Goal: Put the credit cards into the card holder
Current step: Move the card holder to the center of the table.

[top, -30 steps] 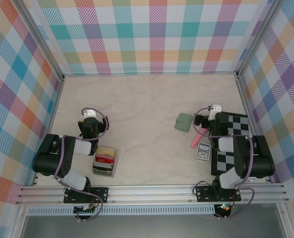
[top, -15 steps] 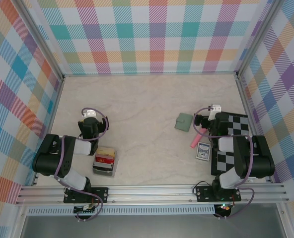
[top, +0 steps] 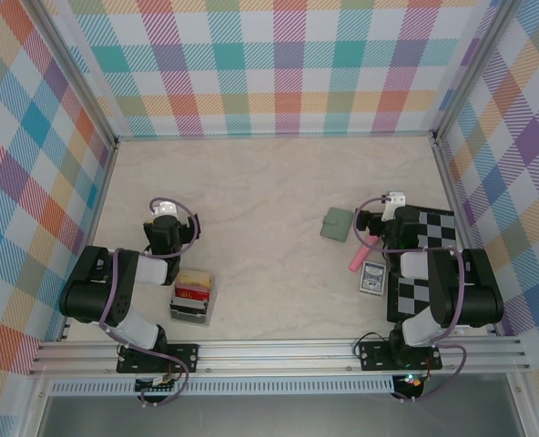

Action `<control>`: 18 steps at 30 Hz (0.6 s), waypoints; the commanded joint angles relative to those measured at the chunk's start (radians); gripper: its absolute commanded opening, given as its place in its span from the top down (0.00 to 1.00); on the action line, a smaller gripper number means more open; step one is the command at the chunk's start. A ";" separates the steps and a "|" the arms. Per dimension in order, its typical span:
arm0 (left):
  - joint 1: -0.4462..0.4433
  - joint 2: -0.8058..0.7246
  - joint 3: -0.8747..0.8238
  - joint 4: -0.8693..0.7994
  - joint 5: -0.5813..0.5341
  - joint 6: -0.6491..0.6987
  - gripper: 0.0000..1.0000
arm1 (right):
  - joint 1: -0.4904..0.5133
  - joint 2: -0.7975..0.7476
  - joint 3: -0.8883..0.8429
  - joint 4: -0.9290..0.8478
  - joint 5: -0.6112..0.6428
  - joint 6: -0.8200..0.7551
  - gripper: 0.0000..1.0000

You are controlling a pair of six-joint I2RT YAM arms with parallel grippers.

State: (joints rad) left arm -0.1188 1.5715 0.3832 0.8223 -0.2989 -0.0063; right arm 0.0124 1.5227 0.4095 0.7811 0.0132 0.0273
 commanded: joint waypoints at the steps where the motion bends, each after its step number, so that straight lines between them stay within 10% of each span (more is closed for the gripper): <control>1: 0.011 -0.010 0.010 0.035 0.016 0.005 0.00 | -0.006 0.001 0.015 0.002 -0.037 -0.021 0.00; 7: 0.032 -0.052 -0.024 0.056 -0.007 -0.036 0.00 | -0.003 -0.087 0.031 -0.099 -0.044 -0.024 0.00; 18: 0.048 -0.079 -0.041 0.071 0.040 -0.035 0.00 | -0.003 -0.222 0.441 -1.101 -0.255 0.279 0.00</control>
State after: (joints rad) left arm -0.0929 1.5269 0.3519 0.8600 -0.2836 -0.0364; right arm 0.0128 1.2961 0.8162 0.0006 -0.1085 0.1951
